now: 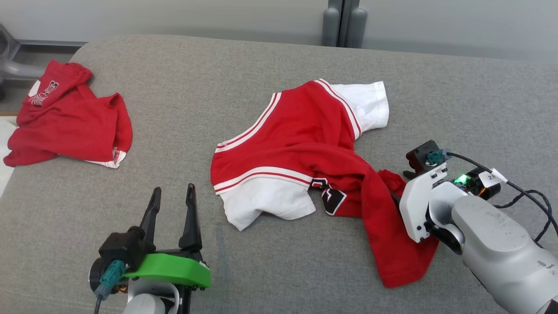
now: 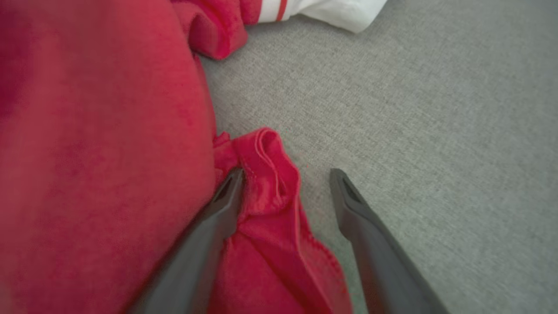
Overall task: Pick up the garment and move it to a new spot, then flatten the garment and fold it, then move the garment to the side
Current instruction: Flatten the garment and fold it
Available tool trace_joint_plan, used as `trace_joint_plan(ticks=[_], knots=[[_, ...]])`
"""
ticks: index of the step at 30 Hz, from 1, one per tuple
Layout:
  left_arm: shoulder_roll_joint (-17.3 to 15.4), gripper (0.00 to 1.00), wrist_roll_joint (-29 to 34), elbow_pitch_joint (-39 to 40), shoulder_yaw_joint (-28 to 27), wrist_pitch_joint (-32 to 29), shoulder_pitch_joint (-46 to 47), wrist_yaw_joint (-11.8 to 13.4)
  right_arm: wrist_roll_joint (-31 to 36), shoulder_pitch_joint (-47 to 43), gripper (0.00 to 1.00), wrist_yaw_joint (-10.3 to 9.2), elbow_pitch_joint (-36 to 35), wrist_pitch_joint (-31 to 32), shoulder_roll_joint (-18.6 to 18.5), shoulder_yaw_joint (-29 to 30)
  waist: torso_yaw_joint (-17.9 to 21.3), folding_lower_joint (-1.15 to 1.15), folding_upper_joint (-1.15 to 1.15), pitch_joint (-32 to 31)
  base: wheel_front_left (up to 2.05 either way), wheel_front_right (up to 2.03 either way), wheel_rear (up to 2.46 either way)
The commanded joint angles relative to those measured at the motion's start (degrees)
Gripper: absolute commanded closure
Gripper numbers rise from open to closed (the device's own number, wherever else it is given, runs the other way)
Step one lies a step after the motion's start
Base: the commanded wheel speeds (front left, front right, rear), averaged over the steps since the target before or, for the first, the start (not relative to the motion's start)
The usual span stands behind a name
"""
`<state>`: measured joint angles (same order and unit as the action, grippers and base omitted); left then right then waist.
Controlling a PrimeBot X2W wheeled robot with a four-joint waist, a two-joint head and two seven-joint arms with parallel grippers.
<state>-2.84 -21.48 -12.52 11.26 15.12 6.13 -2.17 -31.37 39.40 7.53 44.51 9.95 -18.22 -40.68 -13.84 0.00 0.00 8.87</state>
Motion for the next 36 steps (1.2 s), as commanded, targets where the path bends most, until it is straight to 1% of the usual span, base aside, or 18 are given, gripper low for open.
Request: trace_joint_plan(ticks=[1, 2, 3, 4, 5, 8, 10, 16, 22, 27, 31, 33, 36], knots=[[-0.11, 0.0, -0.41, -0.01, 0.03, 0.05, -0.16, 0.15, -1.17, -0.33, 0.0, -0.07, 0.33, 0.68, -0.19, -1.53, -0.07, 0.0, 0.0, -0.07, 0.0, 0.0, 0.0], [-0.11, 0.0, -0.4, 0.02, 0.06, 0.05, -0.22, 0.14, -1.78, -0.4, 0.49, -0.05, 0.3, 0.92, -0.2, -2.57, -0.04, 0.0, 0.0, -0.05, 0.0, 0.0, 0.0], [-0.11, 0.0, -0.38, 0.07, 0.04, 0.05, -0.28, 0.17, -2.49, -0.32, 0.67, -0.04, 0.28, 0.88, -0.26, -3.68, 0.01, 0.0, 0.0, -0.04, 0.0, 0.0, 0.0], [-0.11, 0.0, -0.38, 0.12, 0.03, 0.05, -0.31, 0.18, -2.94, -0.27, 0.93, -0.03, 0.29, 0.83, -0.3, -4.55, 0.07, 0.0, 0.0, -0.03, 0.0, 0.0, 0.0], [-0.11, 0.0, -0.35, 0.14, 0.0, 0.05, -0.34, 0.21, -3.22, -0.1, 1.0, -0.03, 0.23, 0.42, -0.41, -5.67, 0.19, 0.0, 0.0, -0.03, 0.0, 0.0, 0.0], [-0.11, 0.0, -0.16, 0.19, -0.1, 0.05, -0.38, 0.32, -2.98, 1.8, 1.0, -0.08, 0.53, -2.83, -1.23, -6.62, 0.64, 0.0, 0.0, -0.07, 0.0, 0.0, 0.0], [-0.1, 0.0, -0.04, 0.22, -0.29, 0.05, -0.39, 0.42, -2.37, 4.03, 1.0, -0.08, 0.97, -6.31, -1.55, -5.7, 1.12, 0.0, 0.0, -0.21, 0.0, 0.0, 0.0], [-0.1, 0.0, 0.11, -0.15, -0.48, 0.05, -1.18, 0.5, 0.15, 9.05, 1.0, -0.08, 2.38, -16.17, -2.05, -0.98, 2.63, 0.0, 0.0, -1.62, 0.0, 0.0, 0.0], [-0.1, 0.0, 0.28, -0.17, -0.82, 0.05, -2.04, 0.56, 2.94, 11.6, 1.0, -0.08, 0.06, -21.44, -2.67, 3.15, 4.34, 0.0, 0.0, -3.06, 0.0, 0.0, 0.0], [-0.1, 0.0, 0.26, -0.09, -0.9, 0.05, -2.45, 0.58, 4.57, 11.73, 1.0, -0.08, -4.19, -22.37, -3.19, 7.32, 5.3, 0.0, 0.0, -3.82, 0.0, 0.0, 0.0], [-0.1, 0.0, 0.03, 0.16, -0.68, 0.05, -2.2, 0.52, 6.01, 11.71, 1.0, -0.08, -6.98, -19.65, -4.04, 10.14, 5.57, 0.0, 0.0, -3.41, 0.0, 0.0, 0.0], [-0.1, 0.0, -0.15, 0.33, -0.36, 0.05, -1.62, 0.39, 6.84, 12.12, 1.0, -0.08, -6.8, -18.05, -4.46, 11.68, 5.32, 0.0, 0.0, -2.7, 0.0, 0.0, 0.0], [-0.1, 0.0, -0.69, 0.58, 0.44, 0.05, -0.3, 0.27, 7.92, 13.48, 1.0, -0.08, -3.74, -16.36, -5.21, 14.82, 4.32, 0.0, 0.0, -1.0, 0.0, 0.0, 0.0]])
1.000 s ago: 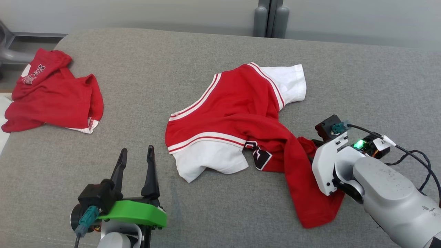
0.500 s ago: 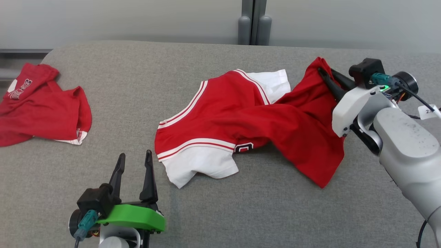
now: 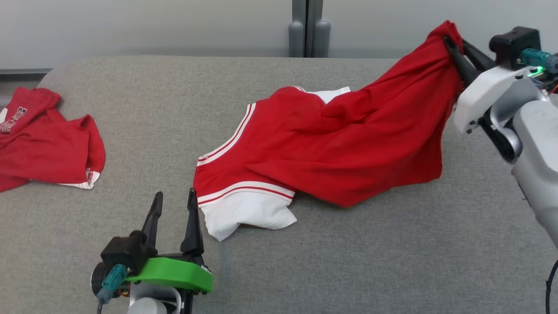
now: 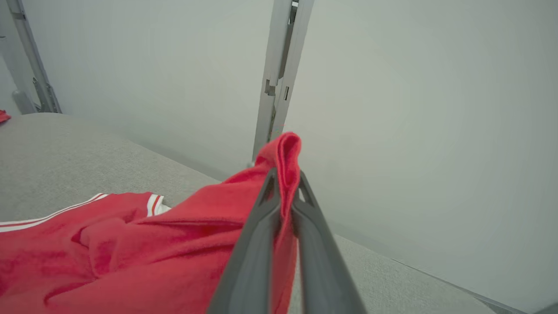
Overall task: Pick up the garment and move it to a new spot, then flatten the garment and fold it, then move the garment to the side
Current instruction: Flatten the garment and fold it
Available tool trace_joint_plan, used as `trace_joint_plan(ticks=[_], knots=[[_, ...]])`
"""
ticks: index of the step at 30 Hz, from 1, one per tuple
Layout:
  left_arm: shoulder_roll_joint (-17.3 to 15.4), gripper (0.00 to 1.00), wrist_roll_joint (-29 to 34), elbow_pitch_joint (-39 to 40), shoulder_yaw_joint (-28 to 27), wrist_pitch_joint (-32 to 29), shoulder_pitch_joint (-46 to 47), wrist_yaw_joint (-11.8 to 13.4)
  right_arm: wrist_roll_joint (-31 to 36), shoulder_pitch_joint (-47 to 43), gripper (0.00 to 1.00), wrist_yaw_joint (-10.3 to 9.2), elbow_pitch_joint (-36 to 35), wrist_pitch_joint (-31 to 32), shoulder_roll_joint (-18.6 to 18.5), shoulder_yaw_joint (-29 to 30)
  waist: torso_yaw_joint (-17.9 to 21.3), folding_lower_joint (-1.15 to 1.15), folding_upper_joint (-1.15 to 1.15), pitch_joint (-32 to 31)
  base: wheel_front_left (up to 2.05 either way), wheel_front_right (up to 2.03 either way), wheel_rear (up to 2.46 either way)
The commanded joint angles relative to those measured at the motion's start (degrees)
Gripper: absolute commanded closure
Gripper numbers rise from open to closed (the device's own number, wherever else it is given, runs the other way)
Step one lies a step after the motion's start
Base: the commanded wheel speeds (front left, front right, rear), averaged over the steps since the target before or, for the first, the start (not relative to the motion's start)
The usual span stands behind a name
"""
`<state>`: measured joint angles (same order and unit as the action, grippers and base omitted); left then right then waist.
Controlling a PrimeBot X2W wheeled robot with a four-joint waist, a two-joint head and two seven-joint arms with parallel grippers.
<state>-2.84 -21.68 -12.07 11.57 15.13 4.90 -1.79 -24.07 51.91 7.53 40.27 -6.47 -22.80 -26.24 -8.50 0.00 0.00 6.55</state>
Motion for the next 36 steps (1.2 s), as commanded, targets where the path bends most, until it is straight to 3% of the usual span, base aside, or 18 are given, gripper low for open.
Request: trace_joint_plan(ticks=[1, 15, 16, 17, 21, 25, 36], knots=[[-0.1, 0.0, -0.62, 0.18, 0.43, 0.04, 1.26, -0.16, 1.27, 1.45, 1.0, -0.08, 1.54, -0.02, -0.95, 1.23, -1.47, 0.0, 0.0, 1.83, 0.0, 0.0, 0.0], [-0.1, 0.0, -3.1, -0.4, 6.9, 0.03, 6.89, -0.16, 13.31, 14.87, 0.98, -0.08, 20.98, -7.94, -0.11, 13.19, -9.2, 0.0, 0.0, 10.13, 0.0, 0.0, 0.0], [-0.1, 0.0, -3.26, -0.36, 7.09, 0.03, 7.26, -0.02, 14.8, 16.0, 0.62, -0.08, 21.85, -8.35, -0.06, 14.51, -9.43, 0.0, 0.0, 10.72, 0.0, 0.0, 0.0], [-0.09, 0.0, -3.31, -0.31, 7.21, 0.03, 7.55, 0.05, 15.8, 16.45, 0.0, -0.08, 22.42, -8.43, 0.54, 15.27, -9.52, 0.0, 0.0, 11.1, 0.0, 0.0, 0.0], [-0.09, 0.0, -3.39, -0.22, 7.12, 0.03, 8.0, 0.39, 19.31, 17.27, 0.0, -0.08, 21.54, -8.75, 3.52, 19.81, -9.32, 0.0, 0.0, 11.98, 0.0, 0.0, 0.0], [-0.09, 0.0, -3.24, -0.28, 6.53, 0.03, 7.72, 0.69, 21.35, 13.39, 0.0, -0.08, 17.39, -8.77, 6.17, 19.91, -7.71, 0.0, 0.0, 11.41, 0.0, 0.0, 0.0], [-0.14, 0.0, -1.45, -0.77, 3.98, 0.03, 5.47, 0.2, 18.59, 1.28, 0.0, -0.08, 7.52, -8.78, 6.49, 16.3, -0.36, 0.0, 0.0, 6.12, 0.0, 0.0, 0.0]])
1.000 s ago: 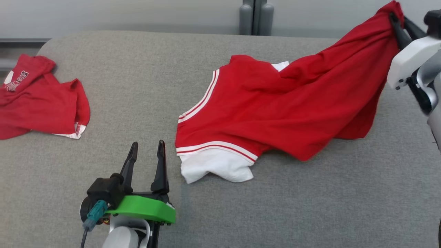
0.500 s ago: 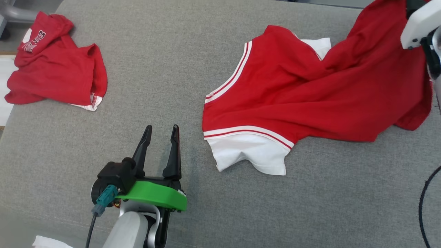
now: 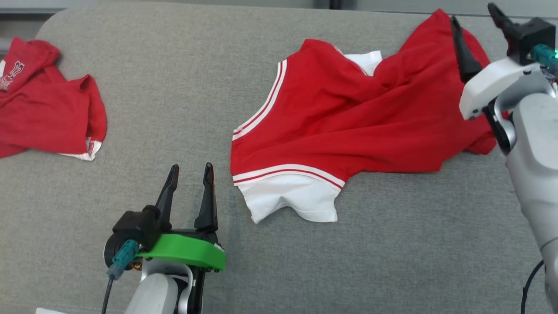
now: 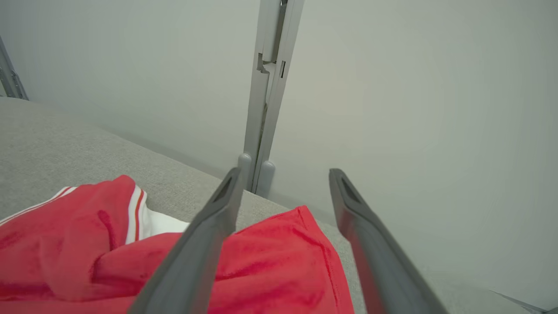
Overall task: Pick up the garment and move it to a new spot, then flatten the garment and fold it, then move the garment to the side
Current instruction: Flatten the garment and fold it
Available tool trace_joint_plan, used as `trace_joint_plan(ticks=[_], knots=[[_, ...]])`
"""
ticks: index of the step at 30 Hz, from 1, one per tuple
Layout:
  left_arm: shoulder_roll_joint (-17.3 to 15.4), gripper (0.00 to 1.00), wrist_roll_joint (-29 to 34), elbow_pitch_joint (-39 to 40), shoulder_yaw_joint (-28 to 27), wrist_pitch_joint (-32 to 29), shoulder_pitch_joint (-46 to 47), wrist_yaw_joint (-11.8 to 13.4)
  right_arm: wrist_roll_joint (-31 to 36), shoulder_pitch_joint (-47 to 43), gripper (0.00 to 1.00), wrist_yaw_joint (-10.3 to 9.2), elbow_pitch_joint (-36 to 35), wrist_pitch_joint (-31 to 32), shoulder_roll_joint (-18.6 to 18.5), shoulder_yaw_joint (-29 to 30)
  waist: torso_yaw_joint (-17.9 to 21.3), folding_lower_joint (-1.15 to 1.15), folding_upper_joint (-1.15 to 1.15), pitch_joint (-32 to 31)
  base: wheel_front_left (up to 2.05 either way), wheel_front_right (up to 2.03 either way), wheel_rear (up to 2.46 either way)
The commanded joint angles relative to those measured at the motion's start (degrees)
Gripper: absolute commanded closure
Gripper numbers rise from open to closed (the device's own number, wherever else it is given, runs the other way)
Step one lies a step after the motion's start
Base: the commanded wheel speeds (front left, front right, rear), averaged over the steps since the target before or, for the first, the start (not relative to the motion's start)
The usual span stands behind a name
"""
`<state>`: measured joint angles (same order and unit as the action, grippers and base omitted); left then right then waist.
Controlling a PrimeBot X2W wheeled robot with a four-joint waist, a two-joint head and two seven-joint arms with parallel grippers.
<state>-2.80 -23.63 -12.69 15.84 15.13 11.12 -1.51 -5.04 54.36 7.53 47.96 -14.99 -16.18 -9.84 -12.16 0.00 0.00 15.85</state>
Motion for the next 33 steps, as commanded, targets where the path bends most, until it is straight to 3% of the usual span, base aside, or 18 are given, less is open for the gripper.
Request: trace_joint_plan(ticks=[1, 9, 17, 33], knots=[[-0.17, 0.0, 0.76, -0.14, -0.43, 0.03, -0.99, -0.07, -1.06, -2.53, 0.0, -0.08, -0.62, -0.27, -0.33, -0.22, 3.98, 0.0, 0.0, -3.77, 0.0, 0.0, 0.0], [-0.18, 0.0, 1.4, -0.08, -1.87, 0.03, -3.56, -0.03, -4.14, -15.07, 0.0, -0.08, -2.43, -0.26, 0.03, -0.23, 6.98, 0.0, 0.0, -7.02, 0.0, 0.0, 0.0], [-0.18, 0.0, 1.93, 0.54, -2.74, 0.03, -4.72, -0.42, -6.15, -23.03, 0.0, -0.08, -0.44, 0.71, 1.87, 1.32, 7.25, 0.0, 0.0, -7.08, 0.0, 0.0, 0.0], [-0.17, 0.0, 3.6, 0.89, -3.63, 0.03, -2.97, -1.03, -7.53, -15.41, 0.0, -0.08, 12.5, 3.07, 3.57, 5.19, 1.25, 0.0, 0.0, -2.71, 0.0, 0.0, 0.0]])
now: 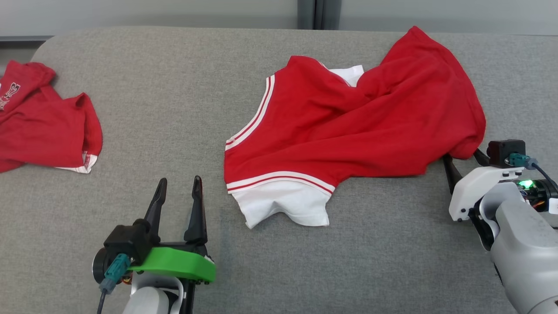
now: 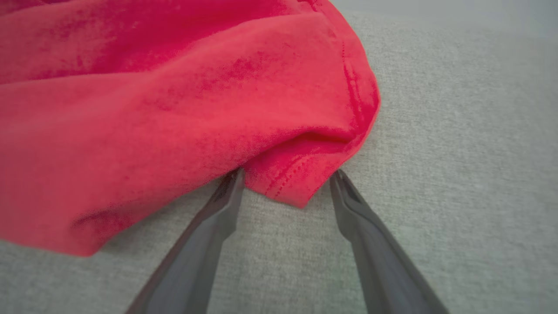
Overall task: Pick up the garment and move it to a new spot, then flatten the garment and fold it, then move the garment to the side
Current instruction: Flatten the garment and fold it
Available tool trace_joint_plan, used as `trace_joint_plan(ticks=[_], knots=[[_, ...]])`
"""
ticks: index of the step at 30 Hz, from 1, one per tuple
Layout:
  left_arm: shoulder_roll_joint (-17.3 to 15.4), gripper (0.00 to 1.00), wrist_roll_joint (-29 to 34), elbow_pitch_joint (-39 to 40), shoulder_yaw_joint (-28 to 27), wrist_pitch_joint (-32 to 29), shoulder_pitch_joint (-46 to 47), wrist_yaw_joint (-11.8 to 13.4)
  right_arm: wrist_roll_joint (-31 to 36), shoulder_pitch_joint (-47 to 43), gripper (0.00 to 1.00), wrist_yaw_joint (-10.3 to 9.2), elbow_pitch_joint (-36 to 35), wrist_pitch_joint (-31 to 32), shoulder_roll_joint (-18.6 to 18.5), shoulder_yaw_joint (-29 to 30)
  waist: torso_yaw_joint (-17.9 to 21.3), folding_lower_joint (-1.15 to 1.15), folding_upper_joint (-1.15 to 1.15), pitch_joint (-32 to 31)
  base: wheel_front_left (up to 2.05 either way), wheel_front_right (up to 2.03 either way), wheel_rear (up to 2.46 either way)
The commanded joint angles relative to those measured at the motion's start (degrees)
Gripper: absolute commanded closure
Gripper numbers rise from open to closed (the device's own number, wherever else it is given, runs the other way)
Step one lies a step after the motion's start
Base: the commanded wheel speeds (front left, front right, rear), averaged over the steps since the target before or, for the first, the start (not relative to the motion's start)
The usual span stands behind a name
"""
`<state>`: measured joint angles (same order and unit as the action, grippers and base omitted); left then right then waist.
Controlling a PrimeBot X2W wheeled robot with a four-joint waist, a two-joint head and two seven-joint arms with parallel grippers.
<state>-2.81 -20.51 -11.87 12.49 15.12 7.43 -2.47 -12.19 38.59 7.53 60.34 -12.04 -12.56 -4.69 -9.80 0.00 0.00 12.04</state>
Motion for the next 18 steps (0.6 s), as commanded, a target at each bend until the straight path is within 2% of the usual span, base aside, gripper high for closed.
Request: trace_joint_plan(ticks=[1, 2, 3, 4, 10, 15, 18], knots=[[-0.16, 0.0, 0.55, 0.08, -0.4, 0.04, 0.79, -0.1, -0.39, 1.04, 0.17, -0.08, 0.93, -0.14, -0.07, 0.12, -1.33, 0.0, 0.0, 1.3, 0.0, 0.0, 0.0], [-0.16, 0.0, 0.57, 0.12, -0.53, 0.04, 0.84, -0.07, -0.21, 1.54, 0.54, -0.08, 1.27, -0.51, -0.07, -0.04, -1.42, 0.0, 0.0, 1.39, 0.0, 0.0, 0.0], [-0.16, 0.0, 0.56, 0.18, -0.66, 0.04, 0.88, -0.03, -0.24, 2.13, 0.68, -0.08, 1.6, -0.94, 0.12, -0.2, -1.46, 0.0, 0.0, 1.48, 0.0, 0.0, 0.0], [-0.16, 0.0, 0.54, 0.23, -0.8, 0.04, 0.85, 0.05, -0.31, 2.48, 0.98, -0.08, 1.78, -1.24, 0.29, -0.41, -1.39, 0.0, 0.0, 1.51, 0.0, 0.0, 0.0], [-0.16, 0.0, 0.24, 0.22, -1.62, 0.04, 0.23, 0.24, 0.01, 3.63, 1.0, -0.08, -0.53, -2.85, 0.61, -3.79, 0.95, 0.0, 0.0, 0.74, 0.0, 0.0, 0.0], [-0.16, 0.0, -0.24, 0.1, -1.95, 0.04, -1.0, 0.45, -2.05, 0.53, 1.0, -0.08, -7.51, -3.1, 0.09, -8.79, 4.99, 0.0, 0.0, -0.97, 0.0, 0.0, 0.0], [-0.17, 0.0, -0.47, -0.01, -2.08, 0.04, -1.55, 0.62, -4.42, -1.66, 1.0, -0.08, -13.58, -2.66, -1.94, -11.6, 7.53, 0.0, 0.0, -2.0, 0.0, 0.0, 0.0]])
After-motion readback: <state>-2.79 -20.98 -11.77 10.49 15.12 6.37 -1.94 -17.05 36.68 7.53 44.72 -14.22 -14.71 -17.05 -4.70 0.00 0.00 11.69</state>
